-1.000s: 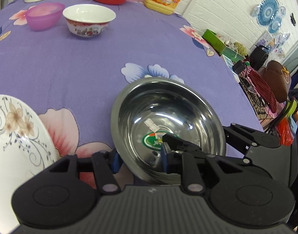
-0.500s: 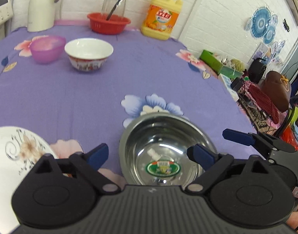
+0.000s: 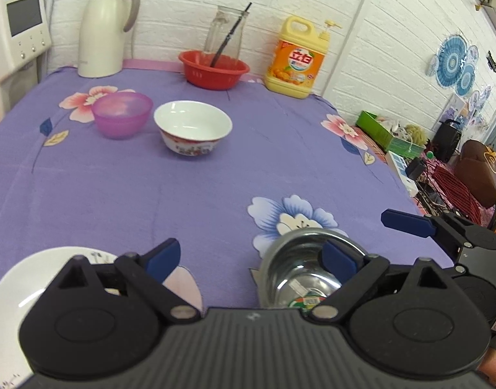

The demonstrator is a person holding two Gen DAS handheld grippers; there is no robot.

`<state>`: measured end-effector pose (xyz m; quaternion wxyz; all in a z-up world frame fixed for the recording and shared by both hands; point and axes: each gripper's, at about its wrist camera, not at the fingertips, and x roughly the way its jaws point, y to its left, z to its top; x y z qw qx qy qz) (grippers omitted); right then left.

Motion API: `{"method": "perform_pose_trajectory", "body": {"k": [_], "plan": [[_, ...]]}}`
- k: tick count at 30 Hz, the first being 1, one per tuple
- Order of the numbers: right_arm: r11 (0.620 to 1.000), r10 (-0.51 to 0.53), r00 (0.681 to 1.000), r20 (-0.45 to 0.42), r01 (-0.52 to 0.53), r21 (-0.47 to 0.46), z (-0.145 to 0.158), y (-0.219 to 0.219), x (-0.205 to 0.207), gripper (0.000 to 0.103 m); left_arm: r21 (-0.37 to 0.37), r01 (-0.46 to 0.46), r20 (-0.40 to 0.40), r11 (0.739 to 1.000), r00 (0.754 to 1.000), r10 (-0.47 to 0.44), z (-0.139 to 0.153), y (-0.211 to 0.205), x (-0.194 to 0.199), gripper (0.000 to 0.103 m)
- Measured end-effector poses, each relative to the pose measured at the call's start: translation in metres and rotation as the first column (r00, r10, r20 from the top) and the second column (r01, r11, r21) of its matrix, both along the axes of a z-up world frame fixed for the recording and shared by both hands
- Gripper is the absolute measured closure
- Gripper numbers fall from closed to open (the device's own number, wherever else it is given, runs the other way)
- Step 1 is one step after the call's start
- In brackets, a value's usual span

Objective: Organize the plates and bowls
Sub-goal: 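Lower the steel bowl onto the plate stack and open the left gripper, then move the left gripper to the rim of the white floral bowl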

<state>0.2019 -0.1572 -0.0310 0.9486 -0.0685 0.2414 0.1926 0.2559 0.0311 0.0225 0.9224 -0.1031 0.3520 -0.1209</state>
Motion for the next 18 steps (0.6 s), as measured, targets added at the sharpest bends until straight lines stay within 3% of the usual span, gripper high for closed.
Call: {"method": "perform_pose_trajectory", "body": {"k": [18], "plan": [[0.991, 0.101, 0.995, -0.028, -0.103, -0.084, -0.002, 0.031, 0.041, 0.000, -0.045, -0.074, -0.049, 0.996, 0.996, 0.072, -0.013, 0.041, 0.047, 0.006]]}}
